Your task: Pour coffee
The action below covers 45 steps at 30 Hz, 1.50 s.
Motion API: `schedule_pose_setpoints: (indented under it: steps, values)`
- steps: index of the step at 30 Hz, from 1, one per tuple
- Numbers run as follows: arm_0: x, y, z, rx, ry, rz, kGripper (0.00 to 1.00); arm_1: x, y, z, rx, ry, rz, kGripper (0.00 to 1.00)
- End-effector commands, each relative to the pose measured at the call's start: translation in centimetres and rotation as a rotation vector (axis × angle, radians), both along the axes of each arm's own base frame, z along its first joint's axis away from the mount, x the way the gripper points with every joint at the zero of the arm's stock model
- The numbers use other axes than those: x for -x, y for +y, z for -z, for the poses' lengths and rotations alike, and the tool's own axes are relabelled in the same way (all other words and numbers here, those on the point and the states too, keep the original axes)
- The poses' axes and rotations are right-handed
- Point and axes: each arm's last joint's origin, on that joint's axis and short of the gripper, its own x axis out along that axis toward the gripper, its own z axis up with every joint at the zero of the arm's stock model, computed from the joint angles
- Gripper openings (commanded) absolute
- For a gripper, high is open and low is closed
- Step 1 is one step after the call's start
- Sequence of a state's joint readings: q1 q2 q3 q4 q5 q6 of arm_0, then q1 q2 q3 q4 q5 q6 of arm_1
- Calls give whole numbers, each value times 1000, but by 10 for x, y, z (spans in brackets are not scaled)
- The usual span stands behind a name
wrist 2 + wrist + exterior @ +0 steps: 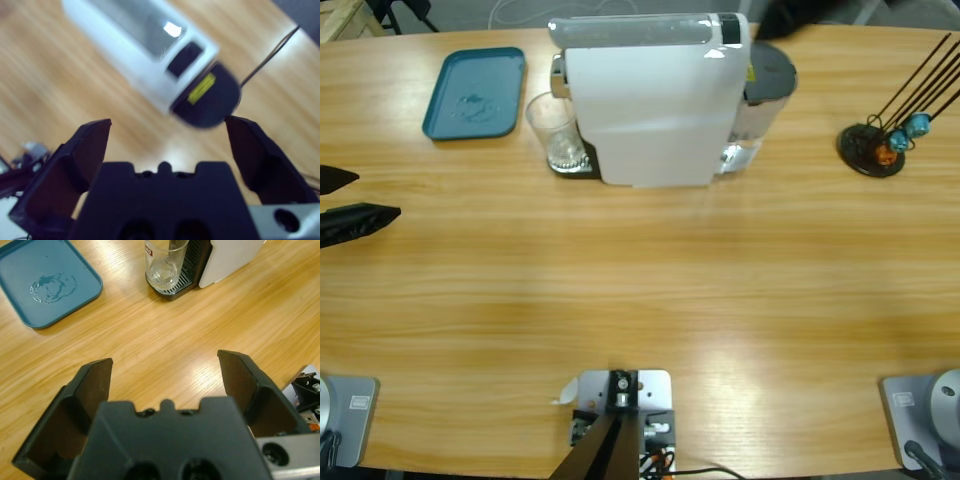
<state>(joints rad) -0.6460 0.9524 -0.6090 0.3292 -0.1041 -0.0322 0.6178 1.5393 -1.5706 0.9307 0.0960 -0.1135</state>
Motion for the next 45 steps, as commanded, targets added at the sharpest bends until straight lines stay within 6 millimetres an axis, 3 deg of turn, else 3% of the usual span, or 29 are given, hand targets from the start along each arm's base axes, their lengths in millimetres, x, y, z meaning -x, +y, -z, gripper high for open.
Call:
schedule_pose_setpoints:
  steps: [1,4,9,12,17,28,45]
  values:
    - [1,2,12,-14,27,-20,908,113,-80,40,-147,-117,12,1000]
    - [0,1,13,-15,32,-18,904,144,-104,65,-229,-274,36,1000]
    - [-1,0,13,-14,42,-11,904,165,-117,100,-251,-221,43,1000]
    - [0,1,14,-11,40,-12,899,175,-120,108,-342,-261,10,1000]
    - [-2,-1,16,-17,41,-17,899,166,-112,126,-310,-209,5,1000]
    - [-1,2,20,-20,11,-40,904,142,-93,144,-224,-117,49,1000]
    - [-5,0,22,-35,20,-52,899,152,-103,142,-196,-203,10,1000]
